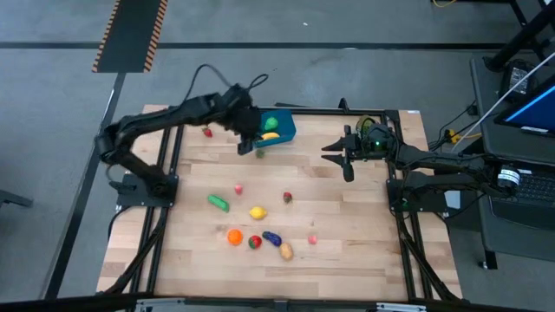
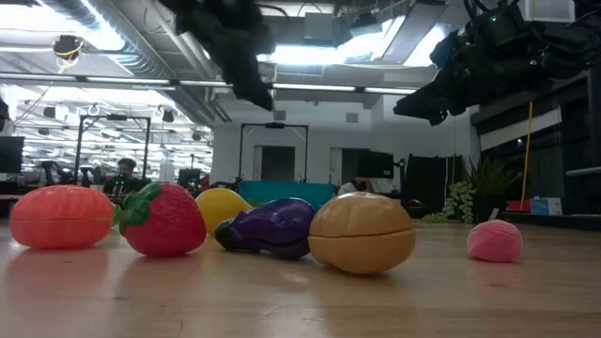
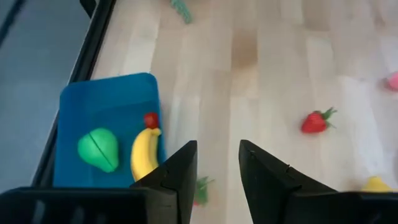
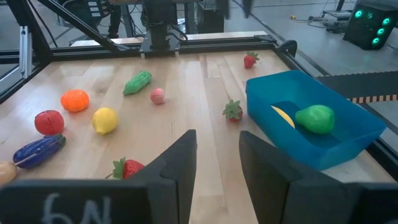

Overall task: Pick and placing Produce into tupperware
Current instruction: Put the peach into the blue bin

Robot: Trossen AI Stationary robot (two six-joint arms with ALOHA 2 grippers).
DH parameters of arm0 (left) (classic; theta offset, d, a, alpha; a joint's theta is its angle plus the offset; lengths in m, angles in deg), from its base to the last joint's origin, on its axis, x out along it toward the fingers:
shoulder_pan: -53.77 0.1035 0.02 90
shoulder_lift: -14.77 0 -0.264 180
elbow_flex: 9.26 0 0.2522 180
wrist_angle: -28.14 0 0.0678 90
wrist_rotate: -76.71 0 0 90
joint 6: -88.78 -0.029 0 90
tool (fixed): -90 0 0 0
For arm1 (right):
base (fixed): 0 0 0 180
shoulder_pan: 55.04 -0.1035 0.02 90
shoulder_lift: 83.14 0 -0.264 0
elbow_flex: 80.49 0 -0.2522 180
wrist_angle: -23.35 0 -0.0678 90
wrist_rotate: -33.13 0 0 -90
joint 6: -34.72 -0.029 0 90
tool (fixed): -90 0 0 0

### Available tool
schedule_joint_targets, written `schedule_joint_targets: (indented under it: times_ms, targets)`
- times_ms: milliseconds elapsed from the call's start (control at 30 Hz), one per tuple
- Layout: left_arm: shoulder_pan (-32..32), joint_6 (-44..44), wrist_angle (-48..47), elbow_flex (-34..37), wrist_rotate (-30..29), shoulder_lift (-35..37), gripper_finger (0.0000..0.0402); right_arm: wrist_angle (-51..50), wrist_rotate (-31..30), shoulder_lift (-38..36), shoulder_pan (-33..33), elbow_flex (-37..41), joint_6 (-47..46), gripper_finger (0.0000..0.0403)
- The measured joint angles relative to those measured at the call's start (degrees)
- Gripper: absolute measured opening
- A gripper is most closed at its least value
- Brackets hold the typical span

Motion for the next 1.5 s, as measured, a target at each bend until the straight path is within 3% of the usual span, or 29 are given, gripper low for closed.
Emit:
schedule_joint_targets:
  times_ms: [433, 700, 933, 1167, 1367, 1500]
  targets:
    - [-9.4, 9.2, 30.1, 33.5, -0.2, 25.4, 0.0124, -0.2, 1.4, 0.0, -0.4, -0.3, -2.2, 0.0124]
    - [-15.2, 15.5, 41.6, 48.3, -6.9, 36.1, 0.0132, -14.6, -0.8, 0.0, -10.2, -6.6, -3.6, 0.0124]
    - [-18.7, 18.2, 44.3, 53.5, -9.3, 40.8, 0.0122, -32.9, -14.0, 0.0, -18.8, -15.3, -6.6, 0.0124]
    - [-22.8, 17.0, 48.6, 55.9, -12.8, 41.8, 0.0112, -34.7, -16.0, 0.3, -26.9, -20.0, -8.0, 0.0124]
    - [-26.3, 18.1, 55.7, 60.6, -12.8, 41.8, 0.0105, -35.2, -26.4, 0.8, -33.5, -21.2, -9.2, 0.0124]
    - [-27.6, 18.7, 55.5, 61.4, -12.8, 41.8, 0.01, -36.8, -29.5, 3.2, -37.6, -22.8, -11.0, 0.0124]
